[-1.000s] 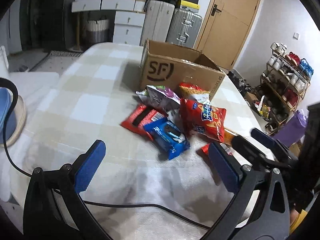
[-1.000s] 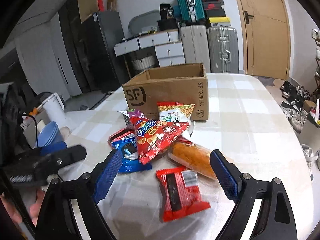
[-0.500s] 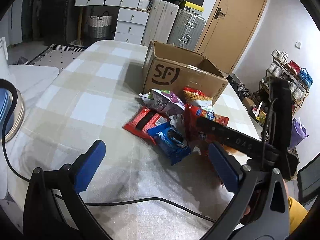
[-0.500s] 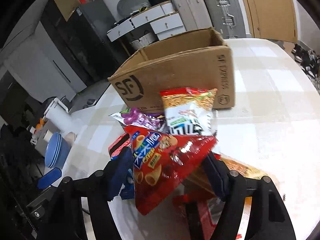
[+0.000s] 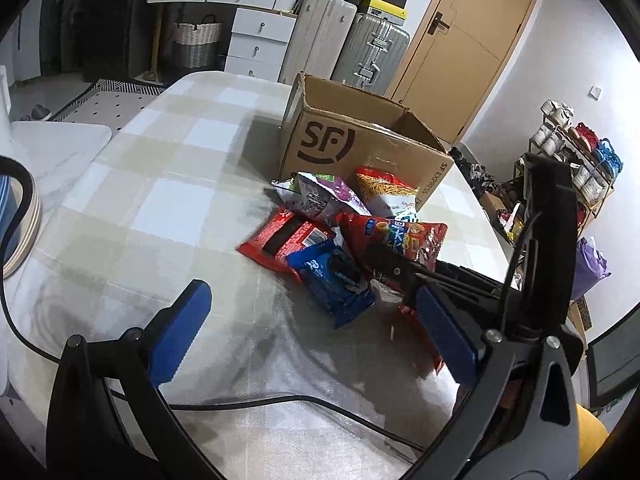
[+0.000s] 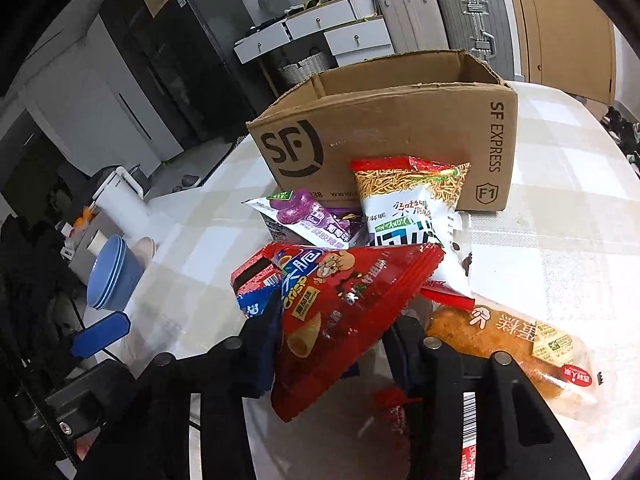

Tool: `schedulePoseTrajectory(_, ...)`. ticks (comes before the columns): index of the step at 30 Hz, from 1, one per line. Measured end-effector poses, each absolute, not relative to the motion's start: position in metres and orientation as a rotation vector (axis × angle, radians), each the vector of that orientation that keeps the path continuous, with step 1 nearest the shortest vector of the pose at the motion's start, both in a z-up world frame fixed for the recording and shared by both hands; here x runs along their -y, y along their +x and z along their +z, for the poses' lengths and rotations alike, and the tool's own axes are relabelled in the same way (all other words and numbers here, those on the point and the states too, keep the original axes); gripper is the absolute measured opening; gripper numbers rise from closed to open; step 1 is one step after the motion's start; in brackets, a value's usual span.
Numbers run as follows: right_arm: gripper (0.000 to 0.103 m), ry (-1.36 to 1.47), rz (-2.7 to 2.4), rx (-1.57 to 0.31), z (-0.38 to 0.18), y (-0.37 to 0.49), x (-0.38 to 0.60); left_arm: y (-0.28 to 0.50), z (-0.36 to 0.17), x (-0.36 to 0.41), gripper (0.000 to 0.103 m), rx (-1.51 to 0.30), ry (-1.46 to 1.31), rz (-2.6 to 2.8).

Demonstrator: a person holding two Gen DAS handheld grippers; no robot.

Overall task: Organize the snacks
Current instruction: 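Grasp the red chip bag with the right tool, then grasp the blue Oreo pack with the left tool while the right tool holds the red chip bag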

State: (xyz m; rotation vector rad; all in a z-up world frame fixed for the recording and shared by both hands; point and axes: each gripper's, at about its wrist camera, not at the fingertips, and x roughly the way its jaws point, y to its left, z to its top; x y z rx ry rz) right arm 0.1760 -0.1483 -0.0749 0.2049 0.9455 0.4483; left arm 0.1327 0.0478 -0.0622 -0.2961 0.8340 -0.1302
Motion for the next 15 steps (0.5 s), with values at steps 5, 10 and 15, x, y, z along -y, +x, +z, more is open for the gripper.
schedulePoseTrajectory(5,0.041,0.215,0.452,-0.939,-0.073,0.172,0.154,0.135,-0.065,-0.055,0.102,-0.840,-0.317,-0.115)
schedulePoseTrajectory(10,0.041,0.242,0.449,-0.907,-0.065,0.162,0.166,0.137,-0.068,-0.064,0.102,-0.843,-0.338,-0.097)
schedulePoseTrajectory(15,0.041,0.298,0.453,-0.838,-0.043,0.141,0.190,0.141,-0.074,-0.068,0.102,-0.861,-0.360,-0.083)
